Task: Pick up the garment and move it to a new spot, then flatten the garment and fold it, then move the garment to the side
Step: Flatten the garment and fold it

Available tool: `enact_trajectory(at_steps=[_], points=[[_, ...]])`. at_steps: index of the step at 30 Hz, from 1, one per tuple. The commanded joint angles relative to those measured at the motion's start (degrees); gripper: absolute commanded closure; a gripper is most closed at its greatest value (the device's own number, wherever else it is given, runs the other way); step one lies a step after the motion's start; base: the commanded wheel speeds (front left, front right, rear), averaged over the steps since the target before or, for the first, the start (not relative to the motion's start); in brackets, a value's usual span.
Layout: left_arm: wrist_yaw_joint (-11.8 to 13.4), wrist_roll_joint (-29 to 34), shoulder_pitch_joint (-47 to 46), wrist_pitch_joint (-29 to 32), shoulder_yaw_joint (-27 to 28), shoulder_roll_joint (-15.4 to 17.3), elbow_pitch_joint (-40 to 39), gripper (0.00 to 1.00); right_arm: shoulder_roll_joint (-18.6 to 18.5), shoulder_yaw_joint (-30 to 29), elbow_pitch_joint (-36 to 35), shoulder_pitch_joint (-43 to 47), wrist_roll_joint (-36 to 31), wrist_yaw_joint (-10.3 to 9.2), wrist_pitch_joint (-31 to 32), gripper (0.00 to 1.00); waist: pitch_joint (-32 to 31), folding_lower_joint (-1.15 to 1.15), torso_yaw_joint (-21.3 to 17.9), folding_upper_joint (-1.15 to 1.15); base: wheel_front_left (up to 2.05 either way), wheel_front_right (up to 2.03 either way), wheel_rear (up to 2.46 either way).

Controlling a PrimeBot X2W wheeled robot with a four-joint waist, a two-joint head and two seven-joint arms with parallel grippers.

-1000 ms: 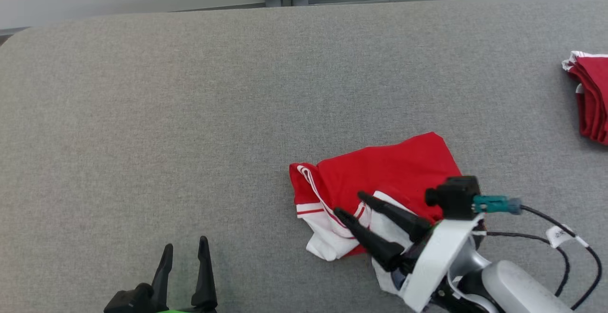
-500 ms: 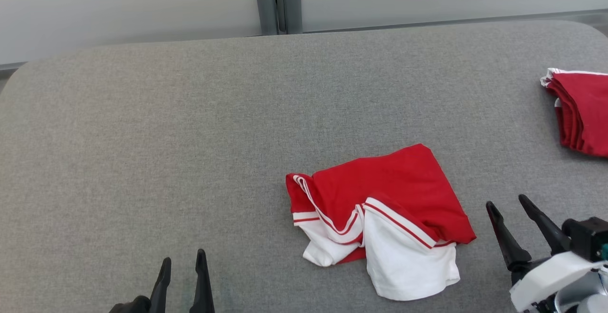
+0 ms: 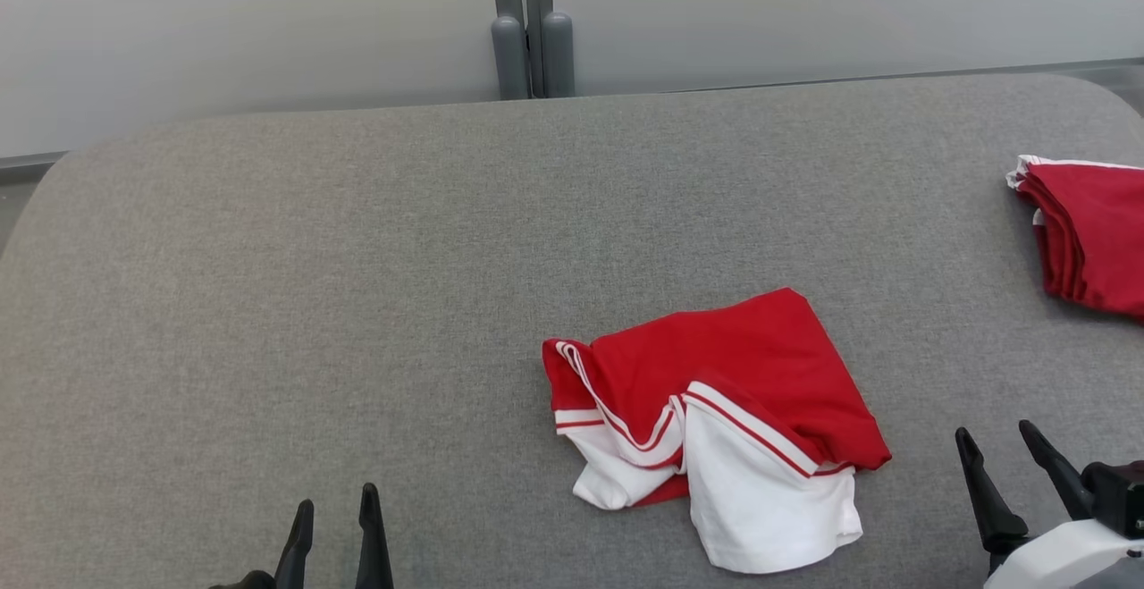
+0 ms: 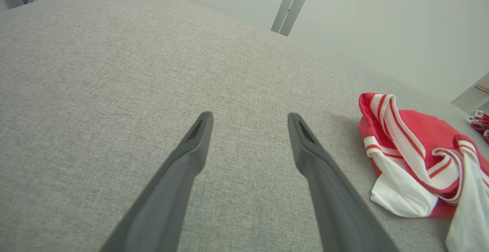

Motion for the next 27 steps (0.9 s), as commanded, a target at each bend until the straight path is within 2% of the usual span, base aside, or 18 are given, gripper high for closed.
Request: enact_trajectory(at_steps=[1, 5, 8, 12, 15, 17, 21, 27], points=[[-0.2, 0.0, 0.9, -0.1, 0.2, 0.1, 0.1, 0.00, -0.1, 0.2, -0.5, -0.8, 0.3, -0.03, -0.2, 0.00, -0.1, 0.00, 0.0, 0.00, 0.00, 0.00, 0.00], [-0.3, 0.0, 1.1, -0.1, 0.3, 0.1, 0.0, 0.00, -1.5, 4.0, -1.6, -2.0, 1.5, -0.03, -0.2, 0.00, -0.1, 0.00, 0.0, 0.00, 0.00, 0.00, 0.00], [-0.3, 0.2, 1.0, -0.1, 0.4, 0.1, -0.2, 0.00, -3.7, 10.4, -3.8, -5.0, 4.2, -0.03, 0.1, 0.00, 0.1, 0.00, 0.0, 0.00, 0.00, 0.00, 0.00], [-0.3, 0.8, 0.2, -0.1, 0.7, 0.1, -0.4, 0.00, -8.8, 21.1, -10.0, -11.3, 8.6, -0.05, 6.0, 0.00, 0.9, 0.00, -0.1, 0.00, 0.00, 0.00, 0.00], [-0.3, 0.9, -0.9, -0.1, 0.9, 0.1, -0.3, 0.00, -12.0, 28.4, -13.5, -17.9, 9.3, -0.05, 10.5, 0.00, 1.6, 0.00, 0.0, 0.00, 0.00, 0.00, 0.00], [-0.4, 0.8, -1.4, -0.1, 0.6, 0.1, -0.1, 0.00, -12.6, 33.9, -13.1, -21.3, 10.4, -0.03, 13.5, 0.00, 2.1, 0.00, 0.5, 0.00, 0.00, 0.00, 0.00], [-0.1, 0.2, -2.2, -0.1, -0.2, 0.1, 0.1, 0.00, -11.4, 40.7, -8.9, -26.8, 13.6, -0.06, 17.5, 0.00, 2.7, 0.00, 1.4, 0.00, 0.00, 0.00, 0.00], [0.1, 0.1, -3.2, -0.1, -0.5, 0.1, 0.2, 0.00, -8.6, 46.9, -1.6, -31.9, 16.8, -0.06, 18.7, 0.00, 3.6, 0.00, 2.9, 0.00, 0.00, 0.00, 0.00]])
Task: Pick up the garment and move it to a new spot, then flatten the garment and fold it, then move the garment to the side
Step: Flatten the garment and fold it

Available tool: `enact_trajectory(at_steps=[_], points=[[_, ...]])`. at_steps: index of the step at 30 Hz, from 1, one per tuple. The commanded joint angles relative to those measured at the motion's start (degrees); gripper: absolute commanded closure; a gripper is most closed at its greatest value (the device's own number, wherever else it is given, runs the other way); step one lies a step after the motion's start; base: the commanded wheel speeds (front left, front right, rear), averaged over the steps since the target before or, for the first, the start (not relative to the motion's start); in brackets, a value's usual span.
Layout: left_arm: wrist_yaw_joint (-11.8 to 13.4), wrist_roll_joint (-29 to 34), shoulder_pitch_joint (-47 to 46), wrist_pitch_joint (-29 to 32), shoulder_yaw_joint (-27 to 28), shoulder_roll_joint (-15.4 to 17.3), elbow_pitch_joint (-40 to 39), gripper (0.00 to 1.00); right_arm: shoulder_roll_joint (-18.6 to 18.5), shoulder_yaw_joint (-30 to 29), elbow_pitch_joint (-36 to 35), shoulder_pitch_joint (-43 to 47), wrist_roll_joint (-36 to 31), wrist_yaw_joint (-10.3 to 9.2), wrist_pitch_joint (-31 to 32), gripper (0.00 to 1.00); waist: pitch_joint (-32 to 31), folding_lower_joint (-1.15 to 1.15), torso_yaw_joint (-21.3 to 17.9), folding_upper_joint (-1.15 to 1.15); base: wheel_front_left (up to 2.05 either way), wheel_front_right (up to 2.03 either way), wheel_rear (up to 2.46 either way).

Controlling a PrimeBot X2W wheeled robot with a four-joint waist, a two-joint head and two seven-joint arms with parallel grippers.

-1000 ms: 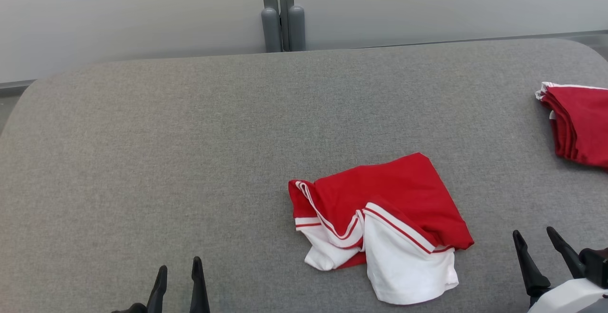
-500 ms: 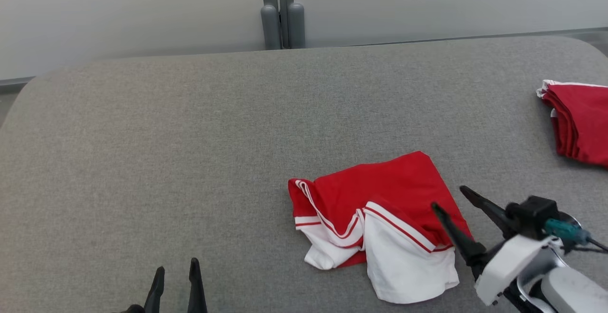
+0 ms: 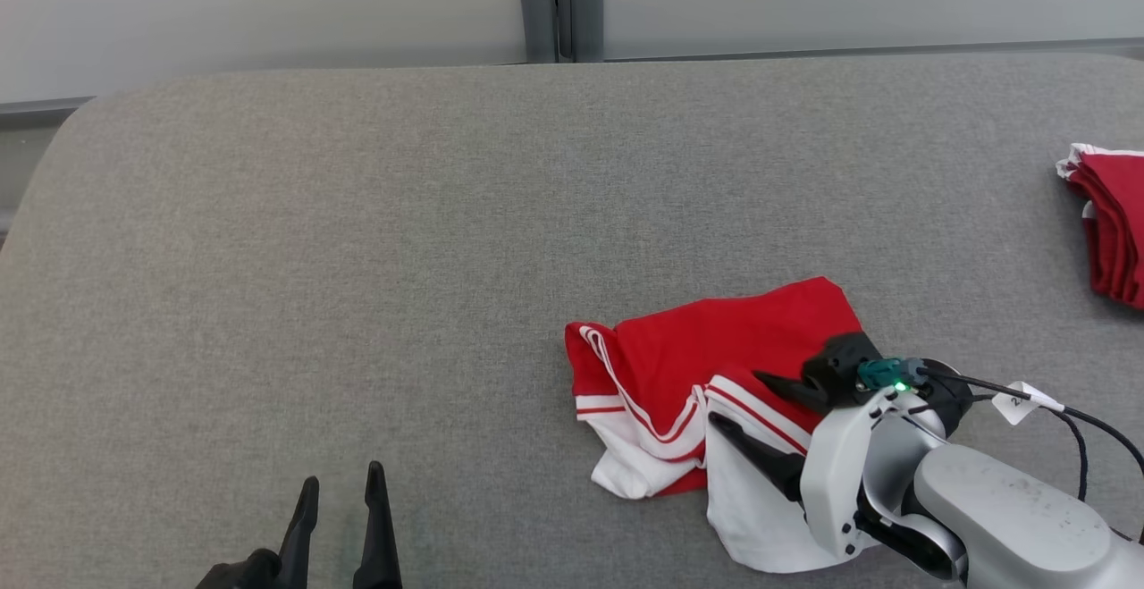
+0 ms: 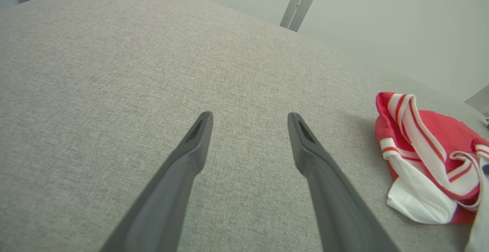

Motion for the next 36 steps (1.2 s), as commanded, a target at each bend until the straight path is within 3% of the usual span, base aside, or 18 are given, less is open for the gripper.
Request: enact_trajectory(at_steps=[1, 4, 5, 7, 23, 29, 36], points=[[0.2, -0.3, -1.0, -0.1, 0.1, 0.1, 0.1, 0.00, 0.2, 1.1, 1.1, -1.3, 0.6, -0.09, 0.4, 0.00, 0.4, 0.00, 0.6, 0.00, 0.00, 0.00, 0.00], [0.3, -0.2, -1.2, -0.1, 0.2, 0.1, 0.0, 0.00, 0.9, 3.2, 2.7, -3.0, 2.4, -0.08, 0.4, 0.00, 0.7, 0.00, 0.9, 0.00, 0.00, 0.00, 0.00], [0.3, -0.2, -1.3, -0.1, 0.3, 0.1, -0.1, 0.00, 0.9, 4.1, 3.1, -3.6, 2.9, -0.09, 0.4, 0.12, 0.8, 0.00, 1.0, 0.00, 0.00, 0.00, 0.00], [0.2, -0.1, -1.2, -0.1, 0.4, 0.1, -0.1, 0.00, 0.9, 5.4, 3.5, -4.6, 3.9, -0.09, -0.1, 0.99, 0.9, 0.00, 1.0, 0.00, 0.00, 0.00, 0.00], [0.1, -0.2, -0.7, -0.1, 0.7, 0.1, 0.4, 0.00, -0.6, 5.7, 4.2, -10.0, 8.4, -0.09, -9.4, 1.00, 0.5, 0.00, -1.3, 0.00, 0.00, 0.00, 0.00], [0.0, 0.2, -0.7, -0.1, 0.7, 0.1, 0.5, 0.00, -0.2, 4.1, 7.4, -11.3, 4.7, -0.09, -14.0, 1.00, 0.7, 0.00, -1.8, 0.00, 0.00, 0.00, 0.00], [-0.1, 0.6, -0.8, -0.1, 0.7, 0.1, 0.3, 0.00, 4.1, 1.1, 9.5, -8.3, -3.0, -0.08, -18.1, 1.00, 1.0, 0.00, -2.1, 0.00, 0.00, 0.00, 0.00]])
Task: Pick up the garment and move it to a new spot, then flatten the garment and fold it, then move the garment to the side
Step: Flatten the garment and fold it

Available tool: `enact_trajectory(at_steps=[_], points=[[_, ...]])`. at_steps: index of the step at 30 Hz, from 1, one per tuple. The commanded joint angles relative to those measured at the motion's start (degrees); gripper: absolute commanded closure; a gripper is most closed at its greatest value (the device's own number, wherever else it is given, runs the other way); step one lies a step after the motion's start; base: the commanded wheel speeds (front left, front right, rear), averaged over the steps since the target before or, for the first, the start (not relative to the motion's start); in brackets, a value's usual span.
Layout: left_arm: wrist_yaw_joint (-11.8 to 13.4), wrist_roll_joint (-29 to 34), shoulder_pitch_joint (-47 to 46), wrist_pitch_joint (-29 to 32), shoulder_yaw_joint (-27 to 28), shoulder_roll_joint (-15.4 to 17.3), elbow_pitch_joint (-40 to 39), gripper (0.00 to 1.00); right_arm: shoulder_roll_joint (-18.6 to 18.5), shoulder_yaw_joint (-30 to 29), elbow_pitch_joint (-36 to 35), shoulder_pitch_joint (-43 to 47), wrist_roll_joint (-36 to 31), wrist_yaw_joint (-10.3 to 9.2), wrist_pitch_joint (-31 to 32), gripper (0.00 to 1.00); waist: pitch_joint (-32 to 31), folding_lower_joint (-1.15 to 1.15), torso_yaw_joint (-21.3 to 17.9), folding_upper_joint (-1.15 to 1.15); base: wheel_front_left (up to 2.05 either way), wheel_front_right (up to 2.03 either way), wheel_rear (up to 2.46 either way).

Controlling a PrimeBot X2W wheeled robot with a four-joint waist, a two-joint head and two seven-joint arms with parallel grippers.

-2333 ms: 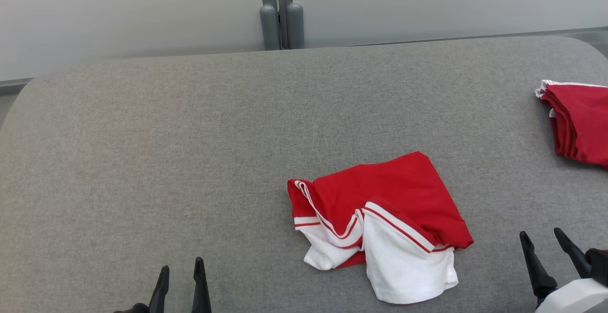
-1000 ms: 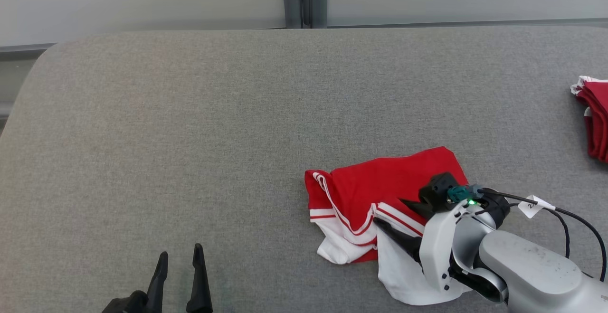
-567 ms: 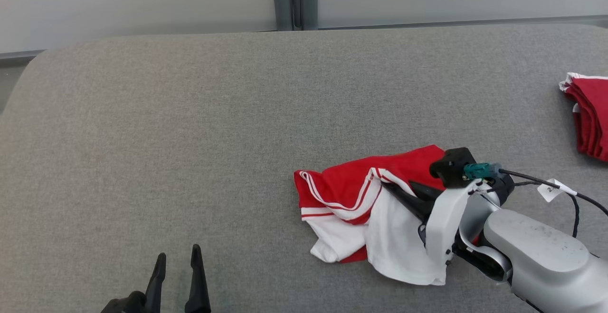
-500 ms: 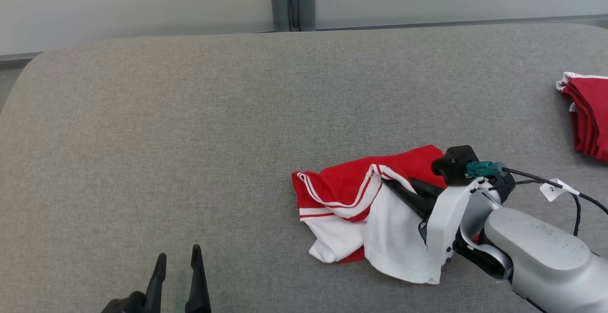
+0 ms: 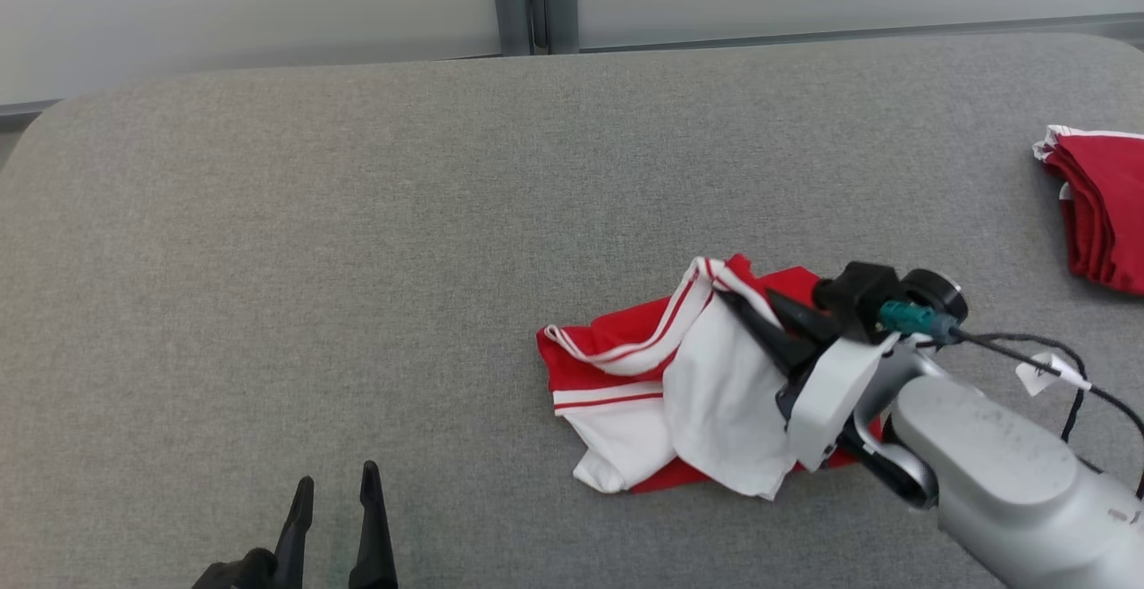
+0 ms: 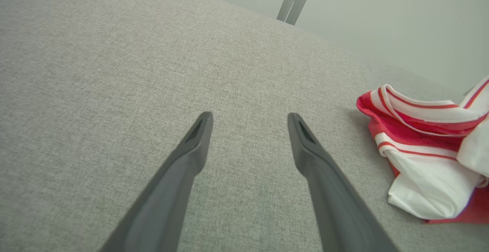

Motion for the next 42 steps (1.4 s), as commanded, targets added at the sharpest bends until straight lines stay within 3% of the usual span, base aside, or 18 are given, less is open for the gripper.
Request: enact_trajectory(at_steps=[1, 5, 13, 25, 27, 30, 32, 33, 42], points=[[-0.2, 0.3, -0.4, -0.1, 0.1, 0.1, -0.1, 0.00, 1.0, -0.3, -0.6, 2.2, -1.2, -0.07, -0.5, 1.00, 0.1, 0.00, 0.0, 0.00, 0.00, 0.00, 0.00], [-0.3, 0.5, -0.3, -0.1, 0.1, 0.1, 0.0, 0.00, 3.0, 1.6, -4.2, 6.6, -1.5, -0.07, -0.8, 1.00, 0.2, 0.00, 0.0, 0.00, 0.00, 0.00, 0.00], [-0.5, 0.9, -0.2, -0.1, 0.6, 0.1, 0.5, 0.00, 2.3, 8.2, -9.7, 12.0, 1.7, -0.07, -0.9, 1.00, -0.1, 0.00, -0.2, 0.00, 0.00, 0.00, 0.00], [-0.6, 0.9, -0.3, -0.1, 0.3, 0.1, 1.0, 0.00, 3.9, 13.6, -2.5, 11.0, 2.3, -0.07, -0.9, 1.00, -0.5, 0.00, 0.0, 0.00, 0.00, 0.00, 0.00], [-0.6, 0.8, -0.1, -0.1, 0.3, 0.1, 1.1, 0.00, 4.4, 14.6, -1.2, 10.6, 2.3, -0.07, -0.9, 0.91, -0.4, 0.00, 0.2, 0.00, 0.00, 0.00, 0.00], [-0.6, 0.6, -0.3, -0.1, 0.3, 0.1, 1.3, 0.00, 5.1, 15.8, 1.0, 10.3, 2.3, -0.07, -0.9, 0.66, -0.3, 0.00, 0.4, 0.00, 0.00, 0.00, 0.00], [-0.5, 0.5, -0.4, -0.1, 0.2, 0.1, 1.4, 0.00, 5.5, 16.6, 2.5, 10.1, 2.1, -0.07, -0.8, 0.32, -0.4, 0.00, 0.6, 0.00, 0.00, 0.00, 0.00], [-0.5, 0.4, -0.5, -0.1, 0.2, 0.1, 1.4, 0.00, 5.7, 16.9, 3.0, 10.1, 1.9, -0.07, -0.8, 0.00, -0.4, 0.00, 0.6, 0.00, 0.00, 0.00, 0.00], [-0.2, 0.2, 1.3, -0.1, 1.0, 0.1, 1.2, 0.00, 5.5, 18.8, 2.3, 12.3, 2.6, -0.07, -0.8, 0.00, -2.3, 0.00, 0.1, 0.00, 0.00, 0.00, 0.00]])
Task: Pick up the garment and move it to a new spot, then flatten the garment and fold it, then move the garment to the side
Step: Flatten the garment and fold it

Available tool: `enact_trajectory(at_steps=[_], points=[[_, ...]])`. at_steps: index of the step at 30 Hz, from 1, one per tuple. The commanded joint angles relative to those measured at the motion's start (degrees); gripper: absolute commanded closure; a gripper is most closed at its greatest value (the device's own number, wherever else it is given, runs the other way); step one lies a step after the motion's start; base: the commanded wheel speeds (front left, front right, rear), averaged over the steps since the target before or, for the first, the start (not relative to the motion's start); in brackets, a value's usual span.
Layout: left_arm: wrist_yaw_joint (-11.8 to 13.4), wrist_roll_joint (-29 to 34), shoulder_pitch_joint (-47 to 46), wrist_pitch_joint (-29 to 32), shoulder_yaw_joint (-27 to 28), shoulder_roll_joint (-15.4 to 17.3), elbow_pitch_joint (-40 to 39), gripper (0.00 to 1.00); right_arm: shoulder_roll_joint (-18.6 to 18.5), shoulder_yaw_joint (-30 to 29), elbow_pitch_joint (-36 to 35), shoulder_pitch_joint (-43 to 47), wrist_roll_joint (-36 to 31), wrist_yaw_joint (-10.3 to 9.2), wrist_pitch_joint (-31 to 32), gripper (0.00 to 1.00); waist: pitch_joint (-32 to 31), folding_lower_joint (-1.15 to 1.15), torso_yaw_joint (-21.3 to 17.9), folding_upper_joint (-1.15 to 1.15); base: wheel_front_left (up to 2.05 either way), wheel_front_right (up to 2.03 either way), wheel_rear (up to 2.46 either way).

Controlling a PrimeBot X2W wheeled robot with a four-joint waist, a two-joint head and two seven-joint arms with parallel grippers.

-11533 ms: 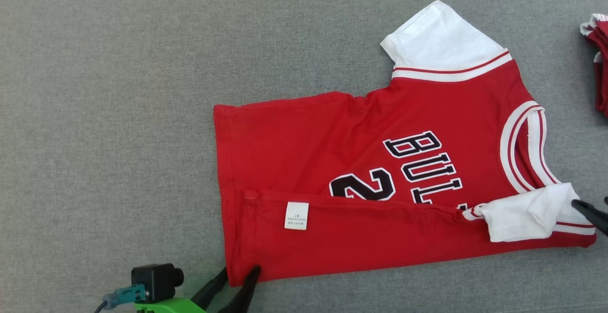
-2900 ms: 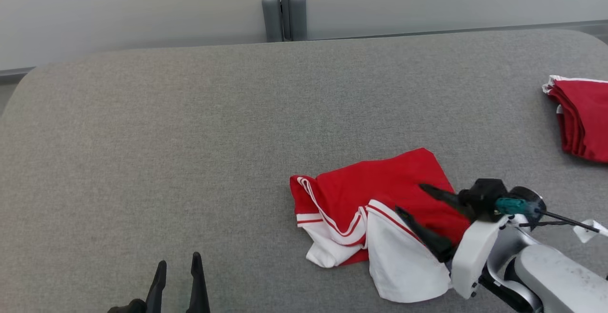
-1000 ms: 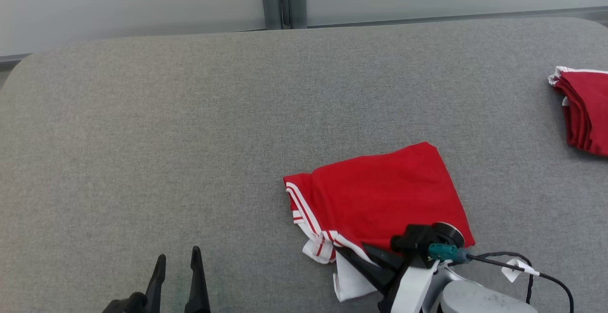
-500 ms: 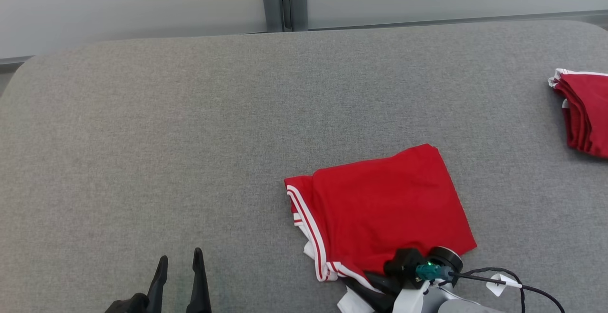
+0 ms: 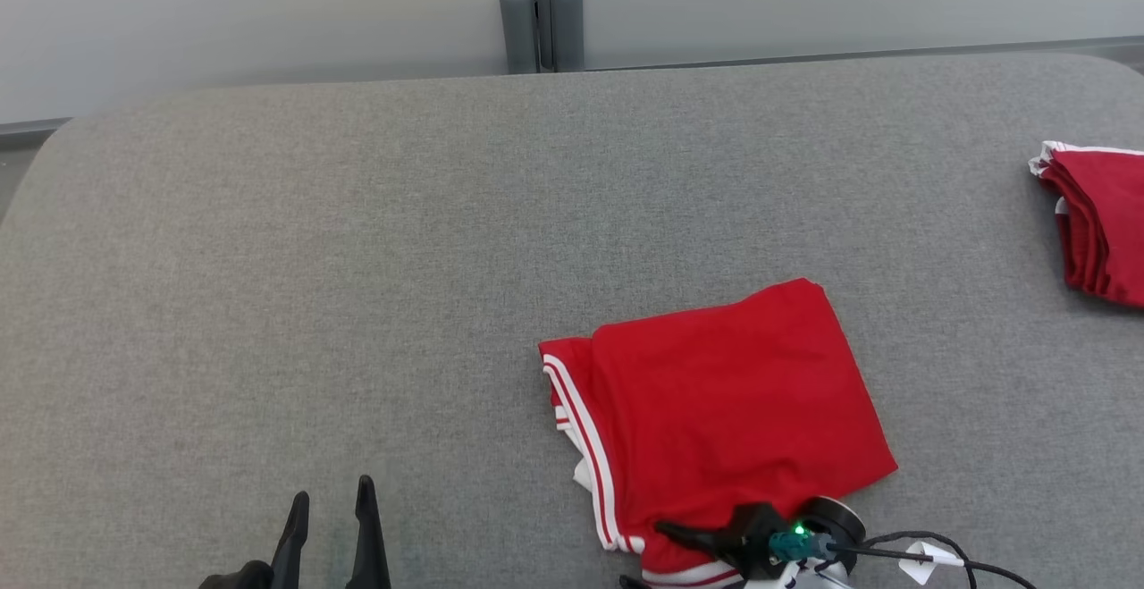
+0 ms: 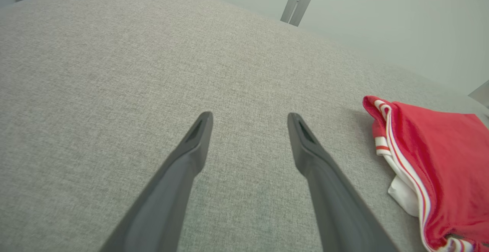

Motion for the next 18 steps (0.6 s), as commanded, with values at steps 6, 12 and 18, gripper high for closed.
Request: enact_trajectory(at_steps=[6, 12, 18], points=[[0.4, -0.5, 2.1, -0.1, 1.2, 0.1, -0.3, 0.00, -4.6, -7.2, -9.2, 5.6, 1.7, -0.07, -0.2, 0.00, -3.3, 0.00, -1.0, 0.00, 0.00, 0.00, 0.00], [0.6, -0.5, 3.5, -0.1, 2.4, 0.1, -1.4, 0.00, -8.8, -26.4, -17.4, 14.5, -3.5, -0.07, -0.2, 0.00, -5.0, 0.00, -1.9, 0.00, 0.00, 0.00, 0.00], [0.2, 0.7, 3.4, -0.1, 3.6, 0.1, -2.5, 0.00, -6.3, -50.8, -20.5, 24.3, -13.4, -0.07, -0.2, 0.00, -5.8, 0.00, -1.9, 0.00, 0.00, 0.00, 0.00]])
